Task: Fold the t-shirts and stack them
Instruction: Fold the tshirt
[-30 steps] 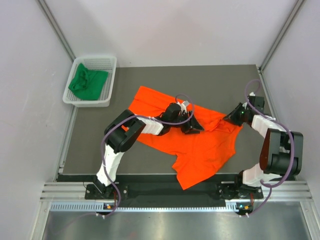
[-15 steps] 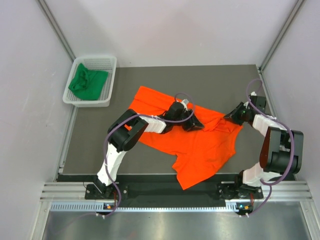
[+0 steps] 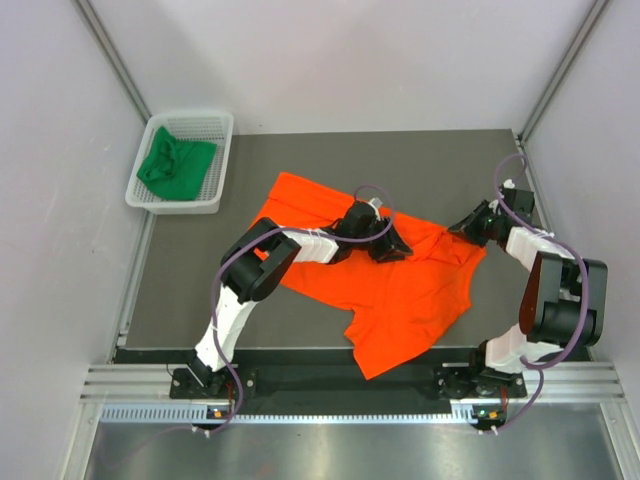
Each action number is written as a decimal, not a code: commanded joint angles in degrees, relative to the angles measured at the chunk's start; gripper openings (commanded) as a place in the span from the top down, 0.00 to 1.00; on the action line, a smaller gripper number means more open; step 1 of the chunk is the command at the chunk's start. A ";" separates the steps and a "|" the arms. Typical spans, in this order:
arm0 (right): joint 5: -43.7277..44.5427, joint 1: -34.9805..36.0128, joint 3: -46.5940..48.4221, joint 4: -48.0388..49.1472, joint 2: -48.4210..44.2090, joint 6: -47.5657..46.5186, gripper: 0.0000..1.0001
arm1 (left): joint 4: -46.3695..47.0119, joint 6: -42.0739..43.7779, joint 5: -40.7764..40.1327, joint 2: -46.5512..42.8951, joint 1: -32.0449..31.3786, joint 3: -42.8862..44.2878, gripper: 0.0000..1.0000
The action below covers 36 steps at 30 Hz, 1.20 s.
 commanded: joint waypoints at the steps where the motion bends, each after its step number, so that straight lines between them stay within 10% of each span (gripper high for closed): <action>1: -0.90 -0.67 2.02 2.61 0.26 0.41 1.00 | -1.85 0.35 -1.97 1.15 -0.58 1.59 0.57; 10: -1.25 -0.67 1.41 3.14 0.09 0.67 1.00 | 2.98 -0.09 -4.70 1.24 -0.93 1.24 0.64; 18: -1.95 -0.58 -1.05 1.65 -3.77 -0.99 1.00 | 0.36 1.67 -1.98 -1.21 -0.76 1.07 1.00; 36: 2.18 0.56 -17.67 -12.76 -26.81 -6.01 1.00 | -13.44 9.66 19.46 -2.19 6.62 5.46 1.00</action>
